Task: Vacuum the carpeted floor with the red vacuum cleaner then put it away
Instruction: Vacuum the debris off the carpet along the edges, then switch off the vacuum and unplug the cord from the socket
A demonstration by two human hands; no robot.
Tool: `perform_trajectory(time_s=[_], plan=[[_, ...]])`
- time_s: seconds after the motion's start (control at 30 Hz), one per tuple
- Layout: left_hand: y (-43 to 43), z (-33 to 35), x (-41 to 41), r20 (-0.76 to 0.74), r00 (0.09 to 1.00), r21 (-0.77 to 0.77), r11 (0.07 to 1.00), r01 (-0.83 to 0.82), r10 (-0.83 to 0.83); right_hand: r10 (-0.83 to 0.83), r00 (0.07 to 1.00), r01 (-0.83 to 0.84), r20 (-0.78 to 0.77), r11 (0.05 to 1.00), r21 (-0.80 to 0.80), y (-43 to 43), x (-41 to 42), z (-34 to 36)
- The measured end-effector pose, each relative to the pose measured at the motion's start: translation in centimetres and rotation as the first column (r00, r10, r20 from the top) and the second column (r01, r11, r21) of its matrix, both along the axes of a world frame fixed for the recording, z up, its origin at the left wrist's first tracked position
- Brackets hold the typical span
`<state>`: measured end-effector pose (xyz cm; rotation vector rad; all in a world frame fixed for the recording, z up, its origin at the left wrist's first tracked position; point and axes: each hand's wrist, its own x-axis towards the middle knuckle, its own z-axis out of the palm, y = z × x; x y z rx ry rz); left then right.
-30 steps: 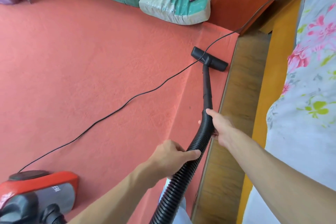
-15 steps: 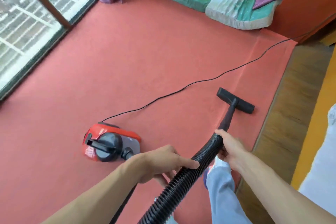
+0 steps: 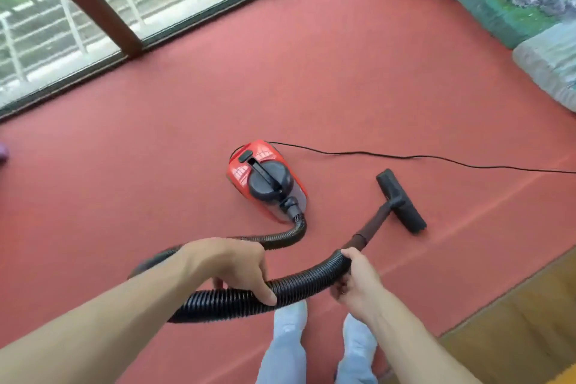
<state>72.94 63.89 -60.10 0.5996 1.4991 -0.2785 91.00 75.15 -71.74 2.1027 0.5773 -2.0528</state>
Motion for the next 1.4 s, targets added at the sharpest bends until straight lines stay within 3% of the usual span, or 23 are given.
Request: perform_trajectory(time_s=[0.13, 0.3, 0.4, 0.5, 0.63, 0.77, 0.9, 1.07, 1.27, 1.4], plan=[[-5.5, -2.7, 3.0, -0.109, 0.989, -0.004, 0.995, 0.101, -0.101, 0.178, 0.984, -0.177, 0.003, 0.979, -0.103, -2.6, 1.3, -2.4], [-11.9, -8.1, 9.5, -0.195, 0.959, -0.022, 0.979, 0.204, -0.204, 0.405, 0.913, -0.398, 0.045, 0.911, -0.112, -5.8, 3.0, -6.6], [-15.7, -13.1, 12.1, -0.350, 0.890, -0.012, 0.952, 0.307, -0.291, 0.489, 0.872, -0.482, 0.039, 0.868, -0.118, -8.1, 3.8, -10.3], [-18.6, -18.2, 12.8, -0.399, 0.845, -0.048, 0.929, 0.368, -0.356, 0.491, 0.870, -0.484, 0.035, 0.867, -0.119, -10.7, 3.7, -15.0], [-22.8, -27.0, 12.5, -0.565, 0.779, 0.012, 0.941, 0.337, -0.271, 0.451, 0.892, -0.449, 0.012, 0.890, -0.085, -13.9, 2.2, -22.8], [-27.5, -37.0, 13.2, -0.737, 0.675, 0.218, 0.951, 0.218, 0.014, 0.458, 0.888, -0.457, 0.025, 0.888, -0.039, -16.0, 1.3, -30.9], [-29.0, -43.8, 13.8, -0.752, 0.650, 0.278, 0.948, 0.155, 0.114, 0.513, 0.855, -0.514, 0.081, 0.858, -0.014, -16.8, 2.3, -37.6], [-28.8, -48.6, 15.5, -0.630, 0.731, 0.330, 0.942, -0.053, 0.262, 0.601, 0.788, -0.609, 0.137, 0.793, 0.019, -16.4, 3.7, -40.9], [-27.7, -45.4, 15.4, -0.499, 0.856, 0.201, 0.979, -0.033, 0.131, 0.703, 0.685, -0.718, 0.191, 0.696, 0.015, -15.3, 3.2, -37.0], [-26.2, -38.2, 12.3, -0.505, 0.861, 0.250, 0.965, 0.079, 0.061, 0.790, 0.577, -0.817, 0.207, 0.566, 0.115, -13.6, 1.7, -29.7]])
